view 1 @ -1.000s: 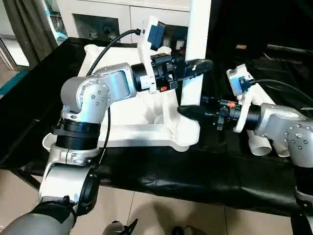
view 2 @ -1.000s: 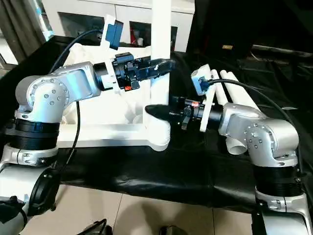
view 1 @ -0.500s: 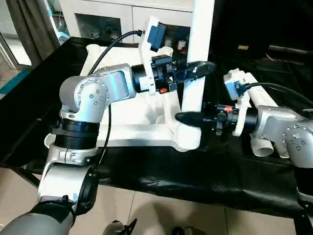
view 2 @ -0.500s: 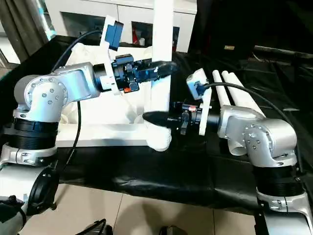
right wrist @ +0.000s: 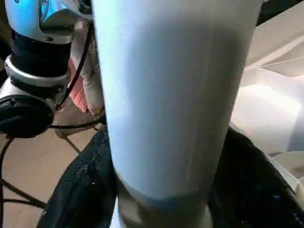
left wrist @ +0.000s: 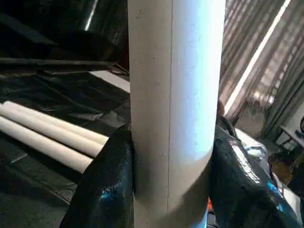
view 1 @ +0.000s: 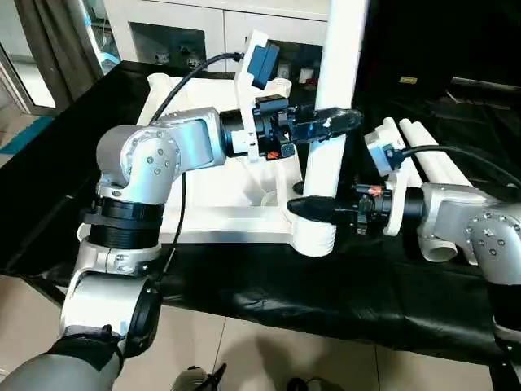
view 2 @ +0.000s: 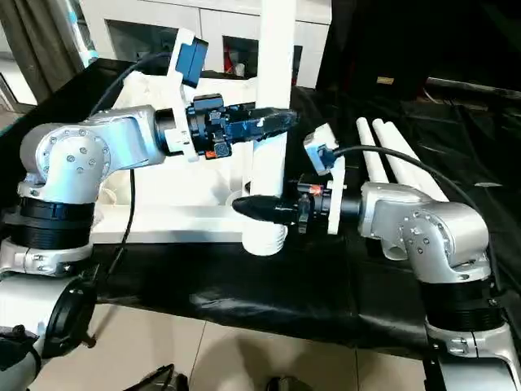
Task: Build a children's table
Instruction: Pick table leg
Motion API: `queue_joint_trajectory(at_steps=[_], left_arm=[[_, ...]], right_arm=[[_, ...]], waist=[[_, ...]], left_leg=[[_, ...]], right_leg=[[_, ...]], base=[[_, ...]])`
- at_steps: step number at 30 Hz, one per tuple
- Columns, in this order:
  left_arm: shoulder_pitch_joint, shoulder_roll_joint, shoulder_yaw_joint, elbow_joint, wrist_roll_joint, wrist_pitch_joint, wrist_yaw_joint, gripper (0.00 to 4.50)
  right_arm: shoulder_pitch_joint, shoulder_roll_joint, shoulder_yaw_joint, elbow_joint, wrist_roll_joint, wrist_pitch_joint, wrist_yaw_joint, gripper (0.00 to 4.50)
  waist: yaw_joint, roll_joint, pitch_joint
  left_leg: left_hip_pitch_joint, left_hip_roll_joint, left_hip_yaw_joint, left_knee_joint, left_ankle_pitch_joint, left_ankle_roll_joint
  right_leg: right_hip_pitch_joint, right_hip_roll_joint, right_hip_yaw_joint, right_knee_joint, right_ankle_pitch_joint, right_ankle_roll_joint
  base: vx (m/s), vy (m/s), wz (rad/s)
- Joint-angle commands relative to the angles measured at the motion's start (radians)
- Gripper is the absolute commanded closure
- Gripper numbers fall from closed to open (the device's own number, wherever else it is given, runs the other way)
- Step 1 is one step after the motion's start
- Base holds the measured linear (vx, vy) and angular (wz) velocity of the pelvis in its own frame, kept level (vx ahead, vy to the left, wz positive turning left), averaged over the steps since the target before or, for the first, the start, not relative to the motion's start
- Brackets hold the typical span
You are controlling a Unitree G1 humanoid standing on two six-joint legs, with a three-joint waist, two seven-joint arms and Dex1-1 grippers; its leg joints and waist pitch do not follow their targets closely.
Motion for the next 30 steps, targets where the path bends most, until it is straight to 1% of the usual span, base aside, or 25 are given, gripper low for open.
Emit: queue_joint_trajectory(at_steps=[1,3,8,9,10,14,17,18,19,20,21,22,23,24,25,27,28,30], left_arm=[[-0.003,-0.005,-0.030,-0.036,-0.025,0.016,-0.039,2.65],[-0.003,-0.004,-0.035,-0.039,-0.024,0.018,-0.045,2.65],[-0.002,-0.012,-0.052,-0.056,-0.026,0.027,-0.052,2.65],[-0.002,-0.012,-0.052,-0.056,-0.027,0.028,-0.052,2.65],[-0.002,-0.013,-0.057,-0.058,-0.027,0.027,-0.053,2.65],[-0.003,-0.017,-0.064,-0.056,-0.023,0.024,-0.051,2.65],[0.000,-0.011,-0.070,-0.056,0.004,-0.004,-0.038,2.65],[0.002,-0.006,-0.070,-0.054,0.018,-0.014,-0.029,2.30],[0.005,-0.005,-0.066,-0.053,0.016,-0.015,-0.027,2.09],[0.010,-0.010,-0.043,-0.048,0.002,-0.011,-0.018,1.95],[0.012,-0.019,-0.026,-0.044,-0.005,-0.019,-0.008,1.95],[0.017,-0.027,-0.011,-0.040,0.005,-0.053,0.006,1.95],[0.020,-0.032,-0.002,-0.038,0.017,-0.086,0.015,1.74],[0.024,-0.038,0.010,-0.037,0.018,-0.110,0.017,1.61],[0.030,-0.048,0.031,-0.037,0.022,-0.155,0.024,1.55],[0.039,-0.075,0.078,-0.032,0.030,-0.249,0.048,1.53],[0.040,-0.085,0.094,-0.028,0.033,-0.274,0.063,1.53],[0.030,-0.099,0.128,0.002,0.052,-0.331,0.112,1.53]], right_arm=[[0.003,-0.005,0.000,0.004,-0.006,0.008,-0.017,2.15],[0.003,-0.004,-0.001,0.004,-0.005,0.009,-0.017,2.47],[0.007,-0.004,-0.001,0.003,-0.001,0.011,-0.021,2.57],[0.007,-0.004,-0.001,0.003,-0.001,0.011,-0.021,2.57],[0.009,-0.004,0.000,0.001,0.000,0.011,-0.022,2.57],[0.015,-0.001,-0.001,-0.002,0.001,0.006,-0.032,2.57],[0.019,0.005,-0.008,0.001,-0.003,-0.007,-0.048,2.57],[0.021,0.013,-0.015,0.005,-0.008,-0.017,-0.062,2.57],[0.021,0.018,-0.020,0.007,-0.010,-0.023,-0.069,2.57],[0.020,0.034,-0.034,0.014,-0.016,-0.041,-0.092,2.57],[0.017,0.047,-0.046,0.020,-0.016,-0.049,-0.108,2.57],[0.013,0.072,-0.071,0.029,-0.008,-0.061,-0.134,2.57],[0.009,0.092,-0.091,0.036,0.000,-0.069,-0.156,2.57],[0.008,0.103,-0.100,0.037,0.001,-0.081,-0.166,2.57],[0.004,0.126,-0.120,0.041,0.001,-0.102,-0.197,2.57],[-0.001,0.151,-0.139,0.047,-0.007,-0.135,-0.231,2.57],[-0.002,0.157,-0.142,0.049,-0.012,-0.148,-0.240,2.57],[-0.006,0.173,-0.153,0.057,-0.021,-0.165,-0.268,2.58]], waist=[[0.003,-0.008,-0.101],[0.003,-0.008,-0.101],[0.003,-0.008,-0.102],[0.004,-0.004,-0.101],[0.003,-0.007,-0.101],[0.004,-0.007,-0.102],[0.003,-0.006,-0.102],[0.003,-0.007,-0.102],[0.003,-0.007,-0.102],[0.003,0.006,-0.100],[-0.001,0.000,-0.100],[-0.001,-0.001,-0.100],[-0.001,0.001,-0.100],[0.000,0.001,-0.101],[0.000,0.001,-0.099],[-0.001,0.002,-0.102],[-0.002,0.001,-0.101],[-0.001,0.002,-0.101]], left_leg=[[0.008,0.005,0.002,-0.060,-0.138,0.021],[0.009,0.004,0.002,-0.059,-0.139,0.021],[0.007,0.004,0.002,-0.059,-0.138,0.016],[0.008,0.004,0.001,-0.059,-0.139,0.016],[0.008,0.003,0.002,-0.059,-0.141,0.016],[0.007,0.003,0.001,-0.059,-0.138,0.017],[0.007,0.004,0.001,-0.060,-0.140,0.018],[0.007,0.004,0.001,-0.060,-0.138,0.017],[0.007,0.004,0.001,-0.060,-0.138,0.017],[0.007,0.003,0.000,-0.060,-0.141,0.013],[0.009,0.004,0.001,-0.060,-0.148,0.012],[0.010,0.003,0.001,-0.060,-0.150,0.012],[0.008,0.003,0.001,-0.061,-0.157,0.010],[0.010,0.003,0.001,-0.061,-0.157,0.010],[0.008,0.004,0.000,-0.063,-0.155,0.010],[0.010,0.005,0.000,-0.063,-0.155,0.008],[0.009,0.004,0.000,-0.063,-0.155,0.004],[0.008,0.004,0.000,-0.063,-0.153,0.004]], right_leg=[[0.072,-0.060,0.035,-0.092,-0.390,-0.081],[0.071,-0.059,0.035,-0.094,-0.395,-0.078],[0.073,-0.060,0.035,-0.094,-0.401,-0.072],[0.072,-0.060,0.034,-0.094,-0.403,-0.072],[0.071,-0.058,0.034,-0.095,-0.404,-0.070],[0.073,-0.059,0.034,-0.094,-0.397,-0.071],[0.072,-0.059,0.034,-0.095,-0.399,-0.070],[0.072,-0.059,0.034,-0.094,-0.398,-0.071],[0.071,-0.059,0.034,-0.095,-0.398,-0.070],[0.069,-0.060,0.034,-0.094,-0.397,-0.075],[0.069,-0.058,0.033,-0.096,-0.395,-0.080],[0.069,-0.059,0.033,-0.096,-0.394,-0.084],[0.069,-0.060,0.032,-0.098,-0.399,-0.085],[0.069,-0.059,0.031,-0.098,-0.398,-0.085],[0.070,-0.059,0.032,-0.097,-0.388,-0.086],[0.070,-0.061,0.032,-0.097,-0.378,-0.090],[0.071,-0.060,0.032,-0.096,-0.369,-0.094],[0.072,-0.058,0.033,-0.092,-0.345,-0.096]], base=[[0.000,0.000,0.00],[0.000,0.000,0.00],[0.000,0.000,0.00],[0.000,0.000,0.00],[0.000,0.000,0.00],[0.000,0.000,0.00],[0.000,0.000,0.00],[0.000,0.000,0.00],[0.000,0.000,0.00],[0.000,0.000,0.00],[0.000,0.000,0.00],[0.000,0.000,0.00],[0.000,0.000,0.00],[0.000,0.000,0.00],[0.000,0.000,0.00],[0.000,0.000,0.00],[0.000,0.000,0.00],[0.000,0.000,0.00]])
